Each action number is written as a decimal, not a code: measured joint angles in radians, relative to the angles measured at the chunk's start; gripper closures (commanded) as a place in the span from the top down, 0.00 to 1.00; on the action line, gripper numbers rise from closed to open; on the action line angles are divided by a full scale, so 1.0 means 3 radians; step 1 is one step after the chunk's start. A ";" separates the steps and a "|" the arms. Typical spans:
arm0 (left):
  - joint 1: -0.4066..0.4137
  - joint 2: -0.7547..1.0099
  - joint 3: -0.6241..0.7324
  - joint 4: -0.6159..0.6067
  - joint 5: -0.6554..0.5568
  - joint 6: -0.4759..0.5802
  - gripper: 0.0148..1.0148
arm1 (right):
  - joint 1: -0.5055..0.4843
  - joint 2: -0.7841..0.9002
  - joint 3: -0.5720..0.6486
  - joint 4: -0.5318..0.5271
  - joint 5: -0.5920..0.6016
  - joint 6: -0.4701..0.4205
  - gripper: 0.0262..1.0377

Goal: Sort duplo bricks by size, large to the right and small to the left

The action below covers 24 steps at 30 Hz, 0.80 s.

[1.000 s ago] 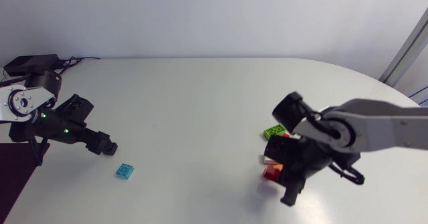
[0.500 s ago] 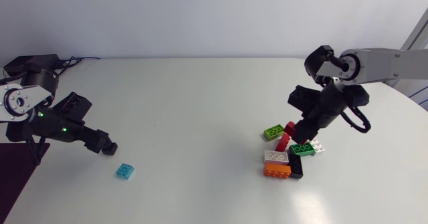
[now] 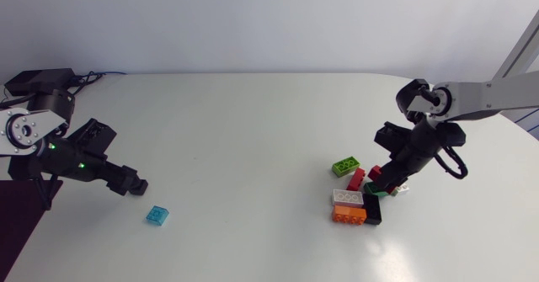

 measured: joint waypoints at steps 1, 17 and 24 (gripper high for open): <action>0.0000 0.0000 0.0000 0.0000 0.0000 0.0000 0.96 | 0.0001 0.0004 0.0000 0.0001 -0.0001 0.0000 0.79; 0.0000 -0.0038 0.0000 0.0000 0.0001 -0.0027 0.96 | -0.0070 -0.0050 0.0145 -0.0080 0.0014 0.0064 0.97; 0.0000 -0.0195 0.0057 -0.0010 -0.0001 -0.0154 0.96 | -0.0100 -0.0252 0.0484 -0.0072 -0.0075 0.0516 0.97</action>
